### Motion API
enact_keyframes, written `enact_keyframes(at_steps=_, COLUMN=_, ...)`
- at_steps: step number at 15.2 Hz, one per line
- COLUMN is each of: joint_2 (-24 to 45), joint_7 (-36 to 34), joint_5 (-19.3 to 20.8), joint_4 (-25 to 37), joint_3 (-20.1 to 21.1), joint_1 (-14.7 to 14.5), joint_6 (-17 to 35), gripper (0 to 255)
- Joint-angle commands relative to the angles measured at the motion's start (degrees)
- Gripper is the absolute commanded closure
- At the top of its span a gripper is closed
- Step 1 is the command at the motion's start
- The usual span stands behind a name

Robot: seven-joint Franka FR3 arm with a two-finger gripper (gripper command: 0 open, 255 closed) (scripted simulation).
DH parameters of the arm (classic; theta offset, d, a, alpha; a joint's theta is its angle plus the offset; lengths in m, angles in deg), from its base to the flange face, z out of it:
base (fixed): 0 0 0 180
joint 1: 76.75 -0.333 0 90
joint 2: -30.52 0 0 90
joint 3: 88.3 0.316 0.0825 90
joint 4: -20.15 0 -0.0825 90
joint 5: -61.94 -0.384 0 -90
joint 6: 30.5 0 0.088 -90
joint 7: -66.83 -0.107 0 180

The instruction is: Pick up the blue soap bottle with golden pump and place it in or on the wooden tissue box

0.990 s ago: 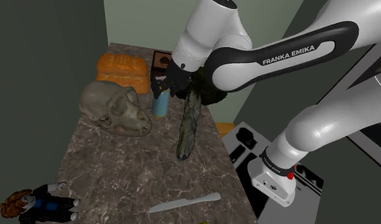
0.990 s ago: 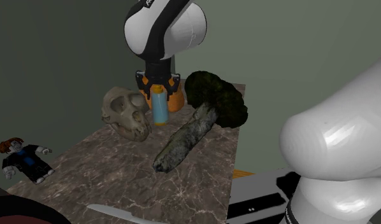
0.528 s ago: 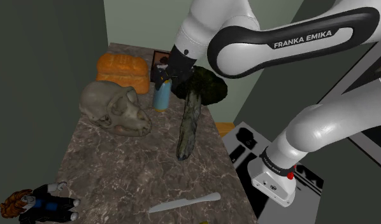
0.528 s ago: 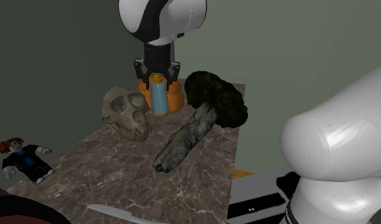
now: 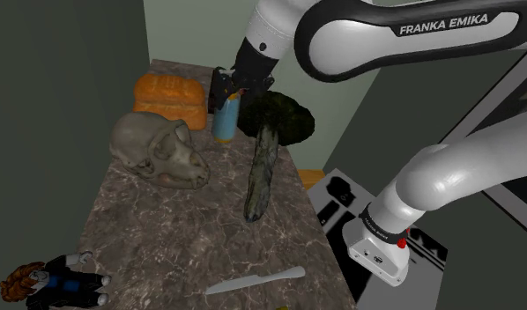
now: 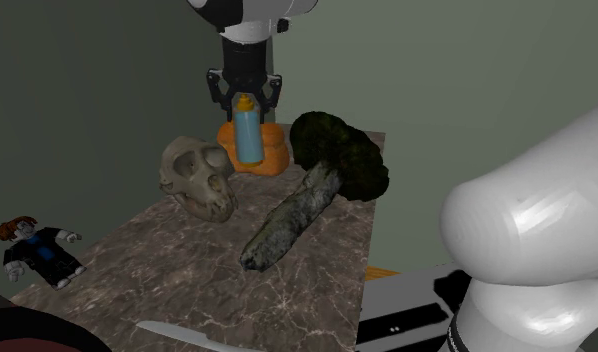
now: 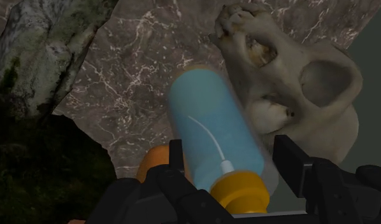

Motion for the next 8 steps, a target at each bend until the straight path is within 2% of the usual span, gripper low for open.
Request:
enact_keyframes(at_steps=1, joint_2=-0.52, joint_7=0.29, joint_5=-0.14, joint_4=1.09, joint_3=-0.47, joint_1=-0.13, joint_6=-1.60, gripper=255)
enact_keyframes(at_steps=8, joint_2=5.32, joint_7=6.58, joint_5=2.48, joint_4=5.13, joint_3=-4.67, joint_1=3.85, joint_6=-0.52, gripper=255)
